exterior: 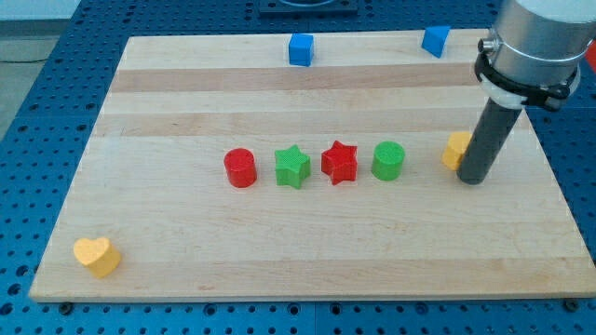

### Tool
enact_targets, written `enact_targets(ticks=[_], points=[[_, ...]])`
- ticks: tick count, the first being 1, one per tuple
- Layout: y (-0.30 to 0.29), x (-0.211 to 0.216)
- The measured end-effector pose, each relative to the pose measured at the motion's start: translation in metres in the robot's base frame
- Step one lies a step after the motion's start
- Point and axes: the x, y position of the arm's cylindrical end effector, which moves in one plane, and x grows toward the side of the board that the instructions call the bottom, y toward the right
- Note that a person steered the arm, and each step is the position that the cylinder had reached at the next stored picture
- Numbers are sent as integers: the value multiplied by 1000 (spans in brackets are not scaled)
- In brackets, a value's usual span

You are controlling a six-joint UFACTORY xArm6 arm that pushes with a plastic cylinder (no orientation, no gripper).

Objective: Move the blue triangle diagonally top right side of the green circle

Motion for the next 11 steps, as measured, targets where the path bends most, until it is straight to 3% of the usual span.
enact_targets(ticks=[1, 2, 6, 7, 10, 11], points=[[44, -1], [73, -33], [61, -288], [31, -291], [-4, -226], [-39, -252]])
